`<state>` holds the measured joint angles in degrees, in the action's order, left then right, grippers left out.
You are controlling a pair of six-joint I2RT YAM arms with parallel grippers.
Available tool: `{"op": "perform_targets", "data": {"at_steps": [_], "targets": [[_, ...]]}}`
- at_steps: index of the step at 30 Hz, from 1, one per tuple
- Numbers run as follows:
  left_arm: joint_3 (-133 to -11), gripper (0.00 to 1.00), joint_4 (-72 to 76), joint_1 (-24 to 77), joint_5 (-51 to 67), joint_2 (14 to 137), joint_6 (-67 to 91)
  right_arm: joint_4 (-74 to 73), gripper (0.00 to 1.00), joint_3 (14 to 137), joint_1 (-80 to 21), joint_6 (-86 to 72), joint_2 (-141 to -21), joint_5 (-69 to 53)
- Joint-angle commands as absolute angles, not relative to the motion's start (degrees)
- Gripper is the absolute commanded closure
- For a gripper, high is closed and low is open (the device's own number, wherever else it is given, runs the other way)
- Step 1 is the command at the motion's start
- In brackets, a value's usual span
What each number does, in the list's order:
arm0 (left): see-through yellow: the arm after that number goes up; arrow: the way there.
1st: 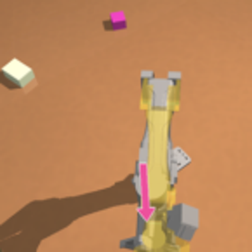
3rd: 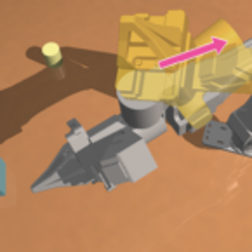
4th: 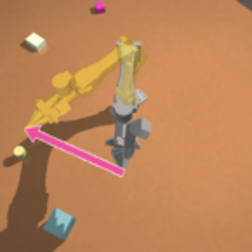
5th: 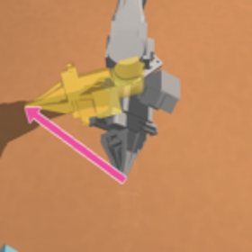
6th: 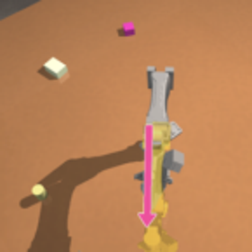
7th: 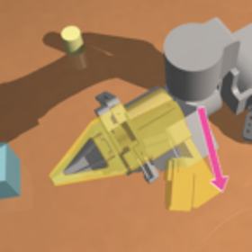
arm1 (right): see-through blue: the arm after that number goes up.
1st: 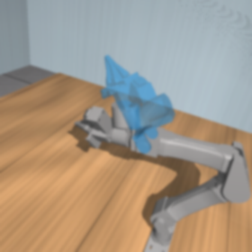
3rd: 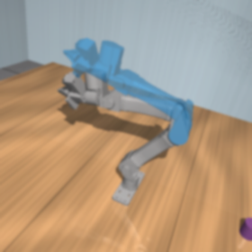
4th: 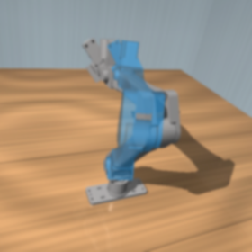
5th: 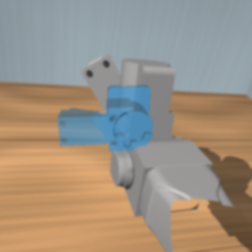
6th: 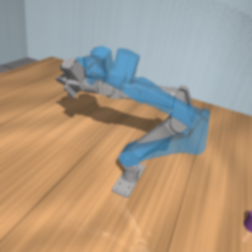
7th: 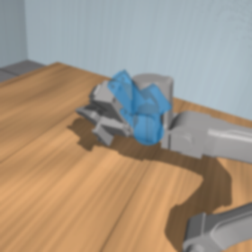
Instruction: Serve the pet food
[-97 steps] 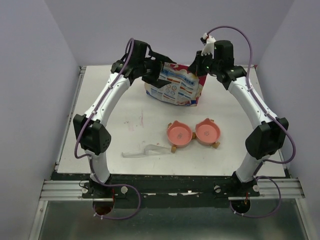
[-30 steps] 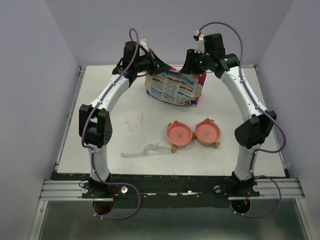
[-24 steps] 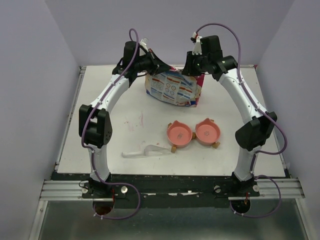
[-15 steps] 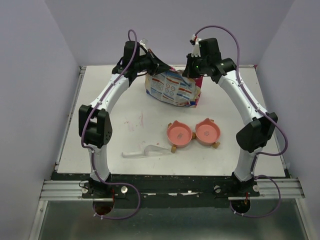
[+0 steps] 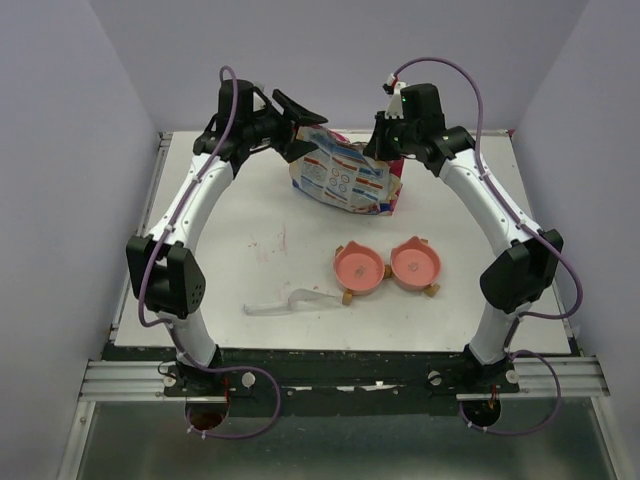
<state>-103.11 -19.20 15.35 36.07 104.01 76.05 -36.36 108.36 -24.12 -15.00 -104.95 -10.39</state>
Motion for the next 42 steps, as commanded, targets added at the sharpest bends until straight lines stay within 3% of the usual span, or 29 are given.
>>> {"op": "perform_targets", "data": {"at_steps": [1, 2, 4, 9, 12, 16, 18, 21, 23, 29, 31, 35, 37, 40, 42], "targets": [[-97.7, 0.30, -26.9, 14.4, 31.4, 97.6, 82.6, -35.6, 1.00, 106.7, -25.4, -15.9, -104.2, -14.1], [-96.1, 0.37, -26.3, 14.4, 30.7, 96.9, 84.5, -35.3, 1.00, 106.4, -25.4, -16.0, -104.0, -14.3], [-95.2, 0.40, -26.5, 14.4, 28.3, 96.2, 87.3, -35.1, 1.00, 106.0, -25.4, -15.9, -103.7, -14.4], [-99.5, 0.39, -24.9, 14.2, 23.3, 97.8, 86.2, -35.6, 1.00, 106.3, -25.4, -15.2, -103.5, -14.5], [-101.1, 0.52, -27.0, 13.7, 20.9, 99.3, 86.7, -35.8, 1.00, 106.5, -25.4, -15.2, -103.4, -14.7], [-99.8, 0.57, -24.8, 13.8, 20.6, 100.3, 90.0, -36.2, 1.00, 107.3, -25.4, -15.2, -103.5, -14.9], [-100.5, 0.56, -24.4, 14.6, 22.1, 101.2, 90.4, -36.5, 1.00, 107.8, -25.4, -15.3, -103.4, -15.3], [-100.0, 0.41, -22.9, 16.9, 24.3, 101.5, 90.1, -36.3, 1.00, 107.5, -25.4, -16.0, -103.4, -16.4], [-98.9, 0.38, -21.7, 18.9, 25.0, 101.3, 90.3, -36.5, 1.00, 107.6, -25.4, -16.3, -103.5, -16.6], [-95.8, 0.55, -18.7, 23.1, 25.9, 102.0, 92.5, -38.2, 1.00, 109.9, -25.4, -16.5, -104.2, -15.0], [-96.1, 0.56, -18.5, 23.5, 26.1, 102.8, 92.8, -38.6, 1.00, 110.5, -25.4, -16.5, -104.5, -15.5], [-99.1, 0.47, -19.3, 23.6, 25.2, 104.9, 91.8, -38.7, 1.00, 110.3, -25.4, -17.0, -104.3, -16.4], [-100.5, 0.47, -19.7, 23.6, 25.1, 106.2, 91.7, -38.7, 1.00, 109.9, -25.5, -17.0, -104.0, -16.6], [-101.0, 0.52, -19.4, 24.2, 25.2, 107.0, 91.7, -38.8, 1.00, 109.8, -25.5, -16.9, -103.9, -16.4], [-100.5, 0.62, -18.8, 24.6, 25.2, 107.3, 91.8, -39.1, 1.00, 110.0, -25.4, -17.0, -104.0, -16.3]]}}
